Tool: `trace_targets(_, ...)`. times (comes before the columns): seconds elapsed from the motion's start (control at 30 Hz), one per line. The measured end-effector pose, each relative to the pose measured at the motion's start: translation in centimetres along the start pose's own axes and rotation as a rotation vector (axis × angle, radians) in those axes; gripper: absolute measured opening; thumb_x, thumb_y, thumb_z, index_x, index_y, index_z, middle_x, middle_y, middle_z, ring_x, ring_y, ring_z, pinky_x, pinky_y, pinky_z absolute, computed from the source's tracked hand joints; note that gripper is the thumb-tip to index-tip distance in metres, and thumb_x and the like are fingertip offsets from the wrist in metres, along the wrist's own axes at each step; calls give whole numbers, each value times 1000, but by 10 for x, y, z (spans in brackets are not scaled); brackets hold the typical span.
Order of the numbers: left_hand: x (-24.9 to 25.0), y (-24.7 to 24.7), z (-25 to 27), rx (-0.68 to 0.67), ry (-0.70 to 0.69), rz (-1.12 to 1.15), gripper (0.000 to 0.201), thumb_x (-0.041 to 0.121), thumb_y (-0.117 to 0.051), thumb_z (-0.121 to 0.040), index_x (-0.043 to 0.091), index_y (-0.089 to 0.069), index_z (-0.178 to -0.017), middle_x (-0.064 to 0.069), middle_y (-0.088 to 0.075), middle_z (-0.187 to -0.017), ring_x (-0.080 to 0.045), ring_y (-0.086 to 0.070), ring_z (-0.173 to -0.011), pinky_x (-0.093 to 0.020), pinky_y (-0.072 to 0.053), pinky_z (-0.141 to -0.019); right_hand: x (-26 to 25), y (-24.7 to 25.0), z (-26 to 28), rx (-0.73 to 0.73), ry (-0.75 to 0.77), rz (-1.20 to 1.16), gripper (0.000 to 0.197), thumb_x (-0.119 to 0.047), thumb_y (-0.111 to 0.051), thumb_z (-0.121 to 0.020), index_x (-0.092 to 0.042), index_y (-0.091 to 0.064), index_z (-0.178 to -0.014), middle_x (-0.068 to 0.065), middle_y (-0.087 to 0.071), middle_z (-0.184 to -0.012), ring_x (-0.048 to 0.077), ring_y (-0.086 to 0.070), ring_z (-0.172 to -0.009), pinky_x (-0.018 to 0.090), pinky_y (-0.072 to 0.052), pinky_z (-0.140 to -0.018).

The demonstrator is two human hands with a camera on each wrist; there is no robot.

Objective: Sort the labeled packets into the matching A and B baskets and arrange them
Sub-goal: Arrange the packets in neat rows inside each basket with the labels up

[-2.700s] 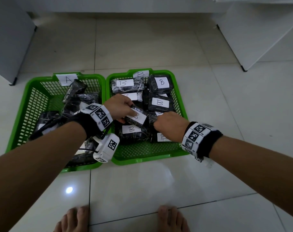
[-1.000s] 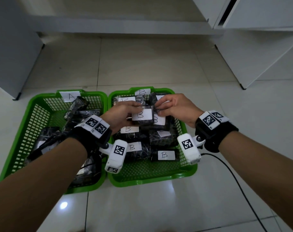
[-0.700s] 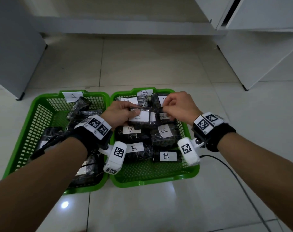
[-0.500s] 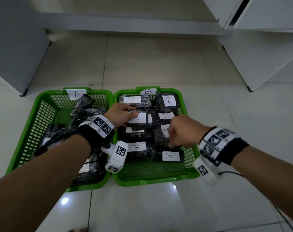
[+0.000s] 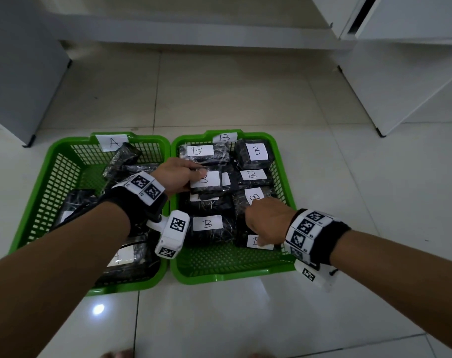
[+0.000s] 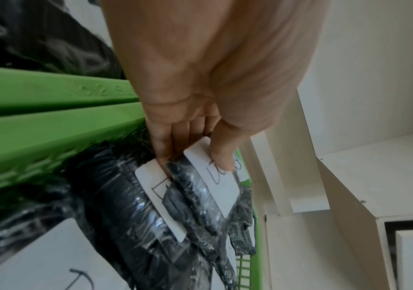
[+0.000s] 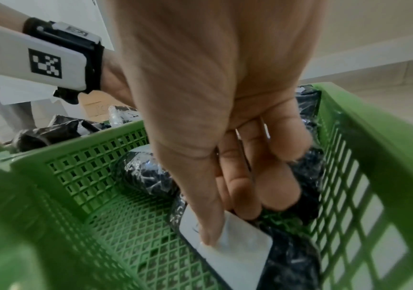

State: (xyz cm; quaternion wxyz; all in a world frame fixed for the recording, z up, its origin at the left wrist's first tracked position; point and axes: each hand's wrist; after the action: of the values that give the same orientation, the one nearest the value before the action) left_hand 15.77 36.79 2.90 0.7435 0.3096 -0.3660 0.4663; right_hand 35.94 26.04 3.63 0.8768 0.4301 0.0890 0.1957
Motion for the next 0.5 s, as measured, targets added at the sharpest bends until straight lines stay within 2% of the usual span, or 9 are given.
trace_targets(0.07, 1, 2, 3, 3, 2, 61, 9, 6, -66, -92, 8, -69, -101, -11, -72, -104, -20, -69, -93, -26, -61, -73, -4, -4, 3, 19, 14, 49, 27, -19, -79, -82, -13, -54, -77, 3, -52, -80, 20, -52, -79, 30, -41, -72)
trace_targets(0.13, 0, 7, 3, 0, 6, 146, 15, 6, -67, -91, 4, -69, -106, -12, -73, -105, -23, -71, -95, -32, -61, -75, -10, -7, 5, 4, 34, 73, 13, -7, -70, -86, -10, -58, -89, 10, -62, -98, 24, -60, -90, 32, -39, -73)
trace_targets(0.17, 0, 9, 3, -2, 5, 183, 20, 6, -67, -91, 1, -69, -110, -13, -74, -106, -24, -72, -97, -35, -61, -78, -11, -9, 5, -11, 36, 58, 14, -3, -67, -86, -10, -54, -86, 10, -62, -98, 27, -62, -92, 32, -41, -72)
trace_targets(0.2, 0, 11, 4, -6, 2, 212, 22, 6, -67, -91, 0, -68, -112, -13, -74, -106, -24, -72, -96, -37, -61, -79, -10, -10, 5, -34, 26, 27, 20, -1, -68, -83, -10, -51, -79, 8, -60, -91, 27, -63, -89, 32, -44, -70)
trace_targets(0.23, 0, 13, 4, -10, -1, 236, 22, 5, -66, -91, -1, -68, -112, -13, -75, -106, -22, -73, -94, -36, -62, -77, -8, -9, 6, -55, 19, -15, 27, -3, -76, -77, -10, -50, -73, 4, -57, -81, 26, -62, -83, 32, -49, -67)
trace_targets(0.3, 2, 16, 7, -27, -15, 270, 19, 3, -64, -92, -1, -68, -110, -13, -75, -104, -21, -74, -90, -34, -62, -72, -2, -3, 10, -75, -8, -141, 35, -12, -90, -61, -10, -57, -72, 2, -60, -74, 21, -63, -76, 35, -57, -64)
trace_targets(0.37, 5, 19, 9, -33, -34, 308, 17, 2, -62, -93, -1, -68, -108, -12, -75, -101, -21, -73, -89, -32, -61, -69, 7, 10, 17, -45, -30, -240, 39, -20, -94, -54, -17, -63, -77, -6, -63, -73, 16, -61, -74, 31, -54, -62)
trace_targets(0.43, 8, 24, 8, -24, -48, 357, 22, 3, -60, -94, -4, -65, -114, -15, -73, -108, -24, -72, -93, -33, -61, -69, 15, 27, 22, 23, -32, -330, 40, -25, -95, -54, -22, -67, -83, -11, -65, -75, 10, -61, -72, 29, -53, -62)
trace_targets(0.5, 10, 30, 8, -12, -58, 389, 29, 5, -59, -95, -6, -62, -121, -18, -69, -116, -26, -70, -96, -33, -61, -70, 15, 43, 19, 88, 2, -439, 38, -29, -94, -62, -28, -73, -95, -15, -68, -84, 1, -62, -76, 27, -53, -66)
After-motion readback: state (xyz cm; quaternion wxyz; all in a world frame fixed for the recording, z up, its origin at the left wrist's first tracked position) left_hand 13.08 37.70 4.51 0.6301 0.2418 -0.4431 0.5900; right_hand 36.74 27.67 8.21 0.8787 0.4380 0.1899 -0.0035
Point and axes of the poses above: each hand's wrist, its own z-axis away from the middle knuckle, its own y-axis out of the back of the hand, x = y × z
